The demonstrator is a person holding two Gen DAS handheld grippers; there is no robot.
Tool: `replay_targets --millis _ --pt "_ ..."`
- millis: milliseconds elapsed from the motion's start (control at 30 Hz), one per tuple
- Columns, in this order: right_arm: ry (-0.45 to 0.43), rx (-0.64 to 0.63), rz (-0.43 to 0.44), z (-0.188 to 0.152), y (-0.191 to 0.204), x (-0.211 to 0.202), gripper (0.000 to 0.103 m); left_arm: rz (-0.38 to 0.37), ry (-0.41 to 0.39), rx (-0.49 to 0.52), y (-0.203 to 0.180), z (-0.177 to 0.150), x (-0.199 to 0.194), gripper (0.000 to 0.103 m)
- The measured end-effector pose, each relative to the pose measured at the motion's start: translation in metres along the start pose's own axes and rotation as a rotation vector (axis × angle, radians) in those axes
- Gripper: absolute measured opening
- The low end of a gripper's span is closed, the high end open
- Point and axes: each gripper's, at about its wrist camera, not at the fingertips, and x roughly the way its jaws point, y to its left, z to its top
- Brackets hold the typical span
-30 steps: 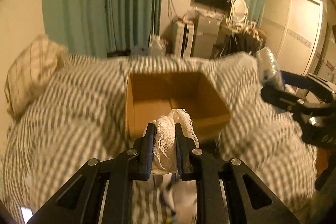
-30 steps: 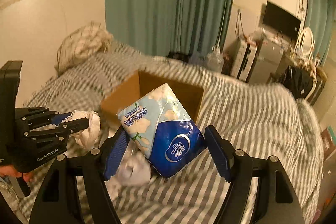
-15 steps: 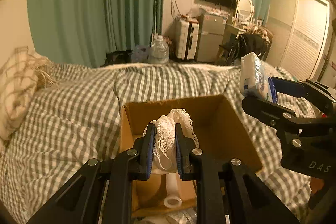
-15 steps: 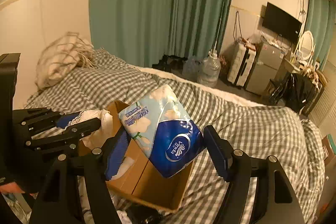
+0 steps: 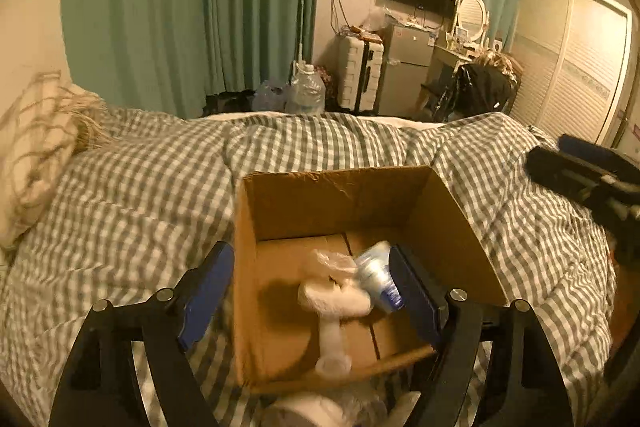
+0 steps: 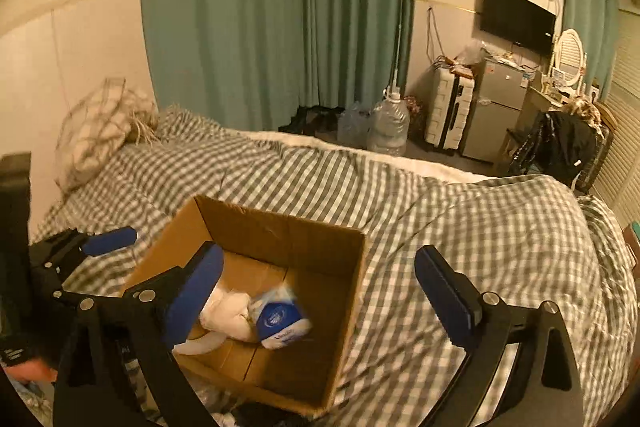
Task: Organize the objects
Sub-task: 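Drop the lace cloth and tissue pack into the box with both grippers, then grasp the white sock with the right gripper and lift it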
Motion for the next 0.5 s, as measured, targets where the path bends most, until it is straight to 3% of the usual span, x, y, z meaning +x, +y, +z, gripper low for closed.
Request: replay_targets --millis 100,333,500 --pt "-0.029 -0.013 -0.021 -0.003 0.002 -0.039 0.097 0.031 -0.043 0.000 0.001 -0.006 -0.033 0.099" --pt "-0.038 -0.045 -0.032 -0.032 0.021 -0.108 0.097 0.067 -0.100 -0.019 0.009 -0.039 -0.096 0.103" --pt "0.019 -0.048 -0.019 -0.073 0.038 -0.105 0.097 0.098 -0.082 -0.063 0.017 -0.079 -0.102 0.103"
